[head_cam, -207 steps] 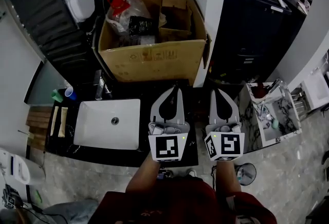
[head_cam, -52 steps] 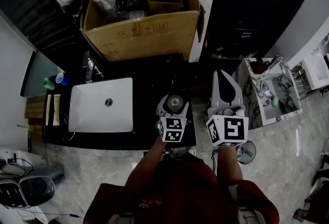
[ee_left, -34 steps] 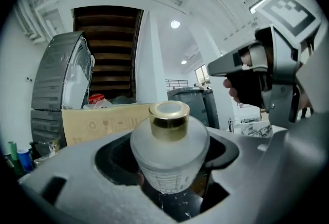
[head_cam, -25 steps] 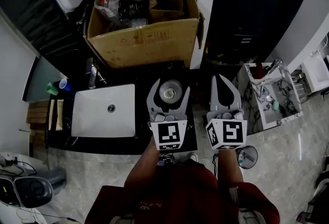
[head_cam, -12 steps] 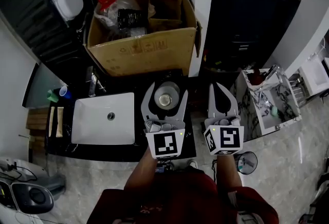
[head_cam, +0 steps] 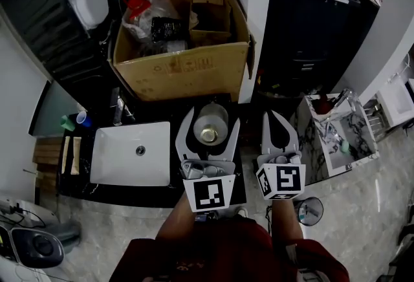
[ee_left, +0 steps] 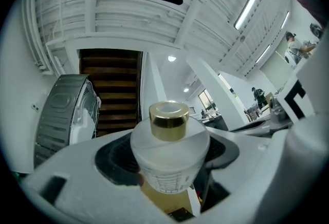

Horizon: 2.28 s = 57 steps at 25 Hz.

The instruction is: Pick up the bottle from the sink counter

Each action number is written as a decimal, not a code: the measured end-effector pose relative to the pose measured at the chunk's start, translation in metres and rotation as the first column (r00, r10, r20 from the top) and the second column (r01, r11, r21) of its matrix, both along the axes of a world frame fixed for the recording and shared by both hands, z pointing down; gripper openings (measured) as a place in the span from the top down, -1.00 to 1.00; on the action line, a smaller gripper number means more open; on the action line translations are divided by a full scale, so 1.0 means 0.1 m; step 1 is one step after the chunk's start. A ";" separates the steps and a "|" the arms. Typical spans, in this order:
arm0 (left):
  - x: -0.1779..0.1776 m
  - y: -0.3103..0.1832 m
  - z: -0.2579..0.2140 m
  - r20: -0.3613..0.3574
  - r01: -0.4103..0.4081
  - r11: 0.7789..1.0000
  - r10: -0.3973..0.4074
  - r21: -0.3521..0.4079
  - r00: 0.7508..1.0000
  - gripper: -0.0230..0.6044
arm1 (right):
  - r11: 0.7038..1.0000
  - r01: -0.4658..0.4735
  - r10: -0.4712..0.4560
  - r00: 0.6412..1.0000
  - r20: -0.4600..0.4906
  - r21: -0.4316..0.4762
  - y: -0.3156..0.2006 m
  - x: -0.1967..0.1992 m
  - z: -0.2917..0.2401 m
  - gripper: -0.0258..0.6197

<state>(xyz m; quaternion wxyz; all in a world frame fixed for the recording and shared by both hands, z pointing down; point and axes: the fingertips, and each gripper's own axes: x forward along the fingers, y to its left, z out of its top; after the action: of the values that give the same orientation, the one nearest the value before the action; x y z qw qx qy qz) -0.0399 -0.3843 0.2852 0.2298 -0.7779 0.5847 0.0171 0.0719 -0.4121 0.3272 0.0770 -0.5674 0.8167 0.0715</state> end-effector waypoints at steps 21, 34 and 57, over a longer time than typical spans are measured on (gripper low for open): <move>-0.09 -0.01 0.02 -0.041 0.039 0.999 -0.037 0.033 0.998 -0.14 | 0.999 0.014 -0.014 1.000 -0.005 0.049 0.03 -0.06 -0.09 0.92; -0.09 -0.01 0.03 -0.049 0.036 0.999 -0.035 0.024 0.998 -0.14 | 0.999 0.025 -0.023 0.998 -0.051 0.048 0.05 -0.09 -0.08 0.92; -0.06 -0.04 0.01 -0.046 0.031 0.999 -0.030 0.022 0.998 -0.14 | 0.999 0.019 -0.018 0.999 -0.037 0.040 0.03 -0.08 -0.07 0.92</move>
<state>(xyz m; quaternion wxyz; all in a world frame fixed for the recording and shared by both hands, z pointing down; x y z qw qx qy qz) -0.0458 -0.3887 0.2865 0.2254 -0.7657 0.6013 0.0379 0.0641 -0.4088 0.3202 0.0741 -0.5567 0.8216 0.0979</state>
